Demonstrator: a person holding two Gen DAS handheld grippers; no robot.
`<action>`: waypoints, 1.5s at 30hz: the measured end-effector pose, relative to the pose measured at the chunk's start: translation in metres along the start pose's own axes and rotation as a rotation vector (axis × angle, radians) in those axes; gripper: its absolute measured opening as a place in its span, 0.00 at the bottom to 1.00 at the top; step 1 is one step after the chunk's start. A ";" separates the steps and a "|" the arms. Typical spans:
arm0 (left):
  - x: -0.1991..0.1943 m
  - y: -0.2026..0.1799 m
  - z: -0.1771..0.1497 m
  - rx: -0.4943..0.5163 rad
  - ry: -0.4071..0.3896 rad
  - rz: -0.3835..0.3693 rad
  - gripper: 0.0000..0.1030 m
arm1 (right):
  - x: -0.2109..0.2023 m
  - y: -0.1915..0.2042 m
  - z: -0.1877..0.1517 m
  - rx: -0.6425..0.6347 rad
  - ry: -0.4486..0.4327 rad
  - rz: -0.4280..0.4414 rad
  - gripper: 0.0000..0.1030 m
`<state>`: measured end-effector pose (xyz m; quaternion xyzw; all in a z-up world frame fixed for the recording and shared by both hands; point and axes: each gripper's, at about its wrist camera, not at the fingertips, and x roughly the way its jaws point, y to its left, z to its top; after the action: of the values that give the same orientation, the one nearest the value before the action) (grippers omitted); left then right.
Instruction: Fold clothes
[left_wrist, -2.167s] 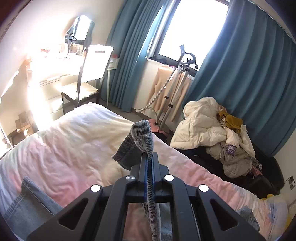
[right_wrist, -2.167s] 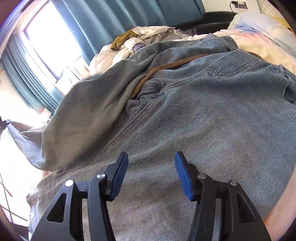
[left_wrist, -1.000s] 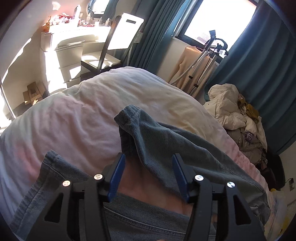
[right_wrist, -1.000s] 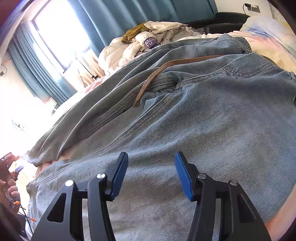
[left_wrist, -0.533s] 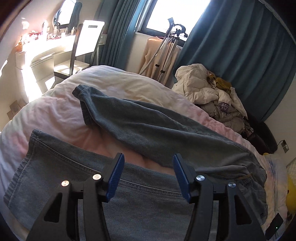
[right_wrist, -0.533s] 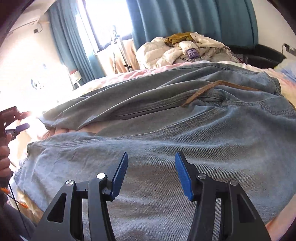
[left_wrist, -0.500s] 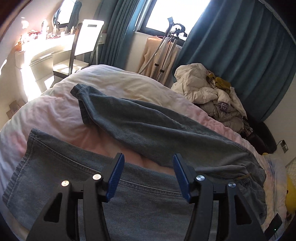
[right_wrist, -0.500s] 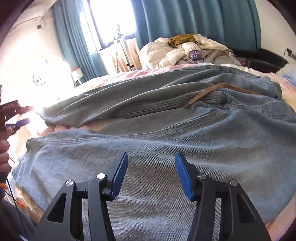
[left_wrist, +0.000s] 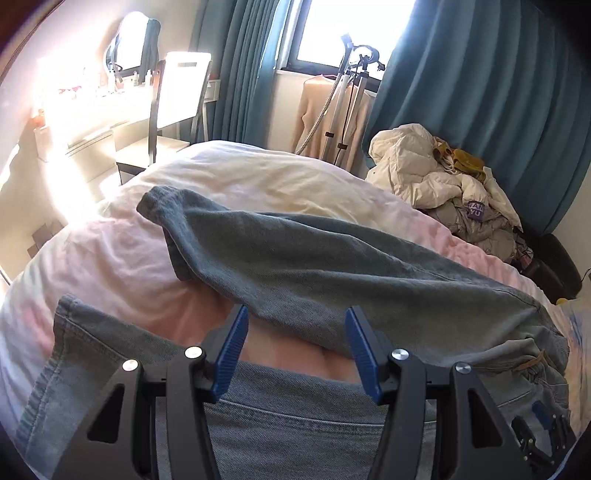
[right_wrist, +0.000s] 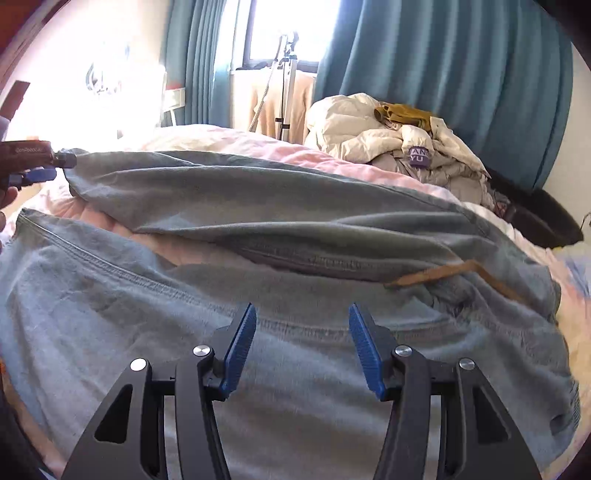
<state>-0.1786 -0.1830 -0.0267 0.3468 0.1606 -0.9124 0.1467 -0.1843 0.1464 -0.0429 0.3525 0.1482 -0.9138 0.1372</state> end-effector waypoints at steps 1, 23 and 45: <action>0.001 0.005 0.001 -0.003 -0.005 0.016 0.55 | 0.010 0.006 0.009 -0.036 0.012 -0.006 0.52; 0.033 0.108 -0.002 -0.480 0.064 -0.164 0.54 | 0.109 0.117 0.083 -0.329 0.072 0.139 0.50; 0.038 0.141 -0.008 -0.685 0.034 -0.318 0.54 | 0.122 0.094 0.083 -0.218 0.185 0.151 0.04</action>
<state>-0.1472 -0.3137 -0.0852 0.2634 0.5104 -0.8114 0.1082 -0.2879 0.0119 -0.0845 0.4284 0.2317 -0.8428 0.2289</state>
